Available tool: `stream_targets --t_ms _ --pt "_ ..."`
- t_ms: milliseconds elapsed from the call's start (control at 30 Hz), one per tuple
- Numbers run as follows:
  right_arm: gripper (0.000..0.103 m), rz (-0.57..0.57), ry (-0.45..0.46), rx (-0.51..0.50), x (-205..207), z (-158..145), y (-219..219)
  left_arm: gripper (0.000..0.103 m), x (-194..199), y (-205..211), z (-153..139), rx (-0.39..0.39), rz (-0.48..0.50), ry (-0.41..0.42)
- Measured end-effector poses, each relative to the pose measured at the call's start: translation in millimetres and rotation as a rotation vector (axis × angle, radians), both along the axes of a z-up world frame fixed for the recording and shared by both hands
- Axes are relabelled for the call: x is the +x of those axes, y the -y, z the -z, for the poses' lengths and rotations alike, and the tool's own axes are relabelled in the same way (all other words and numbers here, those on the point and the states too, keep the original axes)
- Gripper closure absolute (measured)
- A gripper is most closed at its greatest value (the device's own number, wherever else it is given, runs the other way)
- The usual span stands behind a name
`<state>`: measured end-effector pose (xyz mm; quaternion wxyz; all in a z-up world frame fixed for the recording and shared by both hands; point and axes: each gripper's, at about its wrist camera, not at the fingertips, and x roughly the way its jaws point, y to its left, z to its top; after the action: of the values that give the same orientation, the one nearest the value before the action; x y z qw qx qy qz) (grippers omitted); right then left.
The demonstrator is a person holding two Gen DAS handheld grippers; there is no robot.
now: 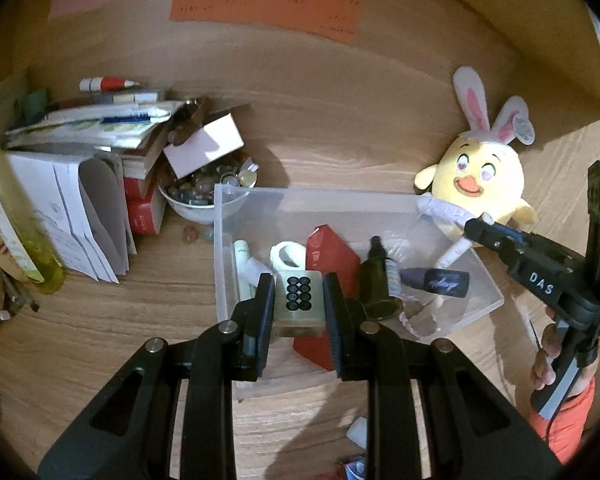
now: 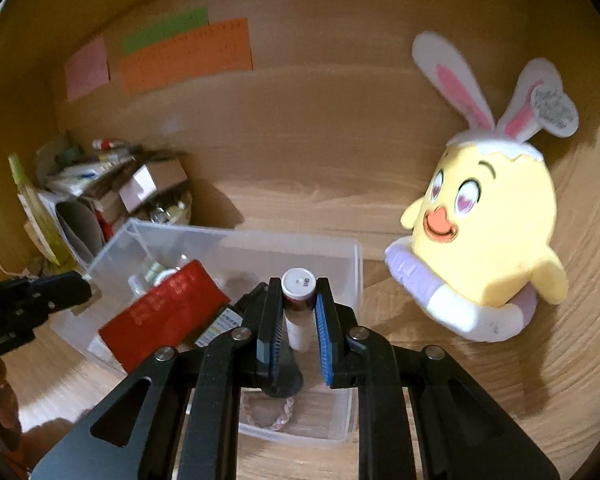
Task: Organize objects
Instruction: 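Carry the white tile over the bin while the right tool carries the white tube, then open the left tool to drop the tile into the bin while the right tool releases the tube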
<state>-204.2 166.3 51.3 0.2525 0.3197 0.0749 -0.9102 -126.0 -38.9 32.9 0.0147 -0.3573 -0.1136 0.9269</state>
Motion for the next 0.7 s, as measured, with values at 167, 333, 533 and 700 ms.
stream_targets --t_ms 167,333,533,700 --pt "0.089 -0.007 0.038 0.022 -8 14 4 0.079 -9 4 13 0.016 0.003 0.042" --pt "0.089 -0.021 0.048 0.051 -8 21 9 0.079 -13 1 18 0.013 0.016 0.054" --pt "0.087 -0.057 0.049 0.079 -2 23 17 0.079 -12 -4 19 -0.004 0.031 0.062" --pt "0.065 -0.079 0.020 0.079 9 15 20 0.075 -7 -8 14 -0.007 0.043 0.056"
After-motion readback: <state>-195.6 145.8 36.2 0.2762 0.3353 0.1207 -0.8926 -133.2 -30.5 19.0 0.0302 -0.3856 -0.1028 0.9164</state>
